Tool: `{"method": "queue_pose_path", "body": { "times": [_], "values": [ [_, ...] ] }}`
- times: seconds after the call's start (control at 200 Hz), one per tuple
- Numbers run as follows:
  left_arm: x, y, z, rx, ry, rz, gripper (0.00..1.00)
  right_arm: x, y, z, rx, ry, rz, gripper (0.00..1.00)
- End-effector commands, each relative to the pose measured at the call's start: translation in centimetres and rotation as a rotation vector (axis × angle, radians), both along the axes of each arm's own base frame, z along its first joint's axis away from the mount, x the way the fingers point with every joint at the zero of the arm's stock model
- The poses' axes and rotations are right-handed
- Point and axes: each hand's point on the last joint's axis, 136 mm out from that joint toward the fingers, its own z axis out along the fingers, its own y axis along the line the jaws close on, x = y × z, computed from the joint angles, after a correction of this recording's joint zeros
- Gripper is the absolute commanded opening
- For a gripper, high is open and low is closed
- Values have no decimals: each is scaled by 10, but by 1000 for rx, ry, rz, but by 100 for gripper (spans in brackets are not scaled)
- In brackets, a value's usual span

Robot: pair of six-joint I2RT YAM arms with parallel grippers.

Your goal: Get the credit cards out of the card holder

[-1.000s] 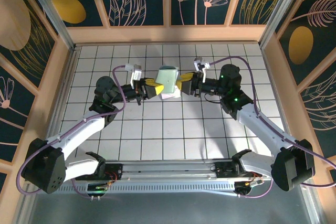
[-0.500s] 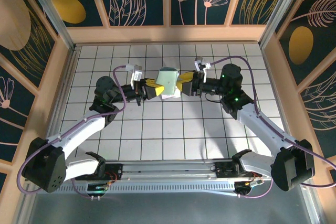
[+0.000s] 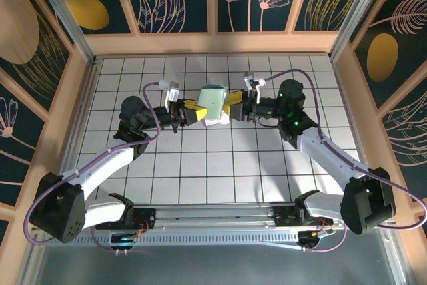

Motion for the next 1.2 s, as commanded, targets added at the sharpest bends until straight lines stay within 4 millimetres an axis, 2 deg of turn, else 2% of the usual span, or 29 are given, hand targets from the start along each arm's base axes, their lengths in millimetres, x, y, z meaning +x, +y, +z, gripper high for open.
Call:
{"method": "queue_pose_path", "body": {
  "times": [0.0,0.185,0.31,0.515,0.681,0.871,0.991,1.191],
  "values": [
    [-8,-4,19,-37,-60,-44,0,-20,12,13,29,-53,111,35],
    [2,-5,16,-32,-23,-17,0,-19,11,14,36,-61,91,10],
    [13,-7,8,-18,28,20,23,-12,9,14,29,-48,26,0],
    [28,-12,-2,7,77,46,66,12,4,3,-26,40,-119,0],
    [35,-15,-7,17,97,54,83,22,2,-4,-66,101,-187,0],
    [47,-17,-19,37,149,94,87,35,-1,-9,-100,175,-276,0],
    [55,-18,-29,51,183,107,99,43,-2,-14,-124,228,-323,0],
    [65,-22,-44,79,226,121,99,49,0,-19,-160,274,-367,0]
  ]
}}
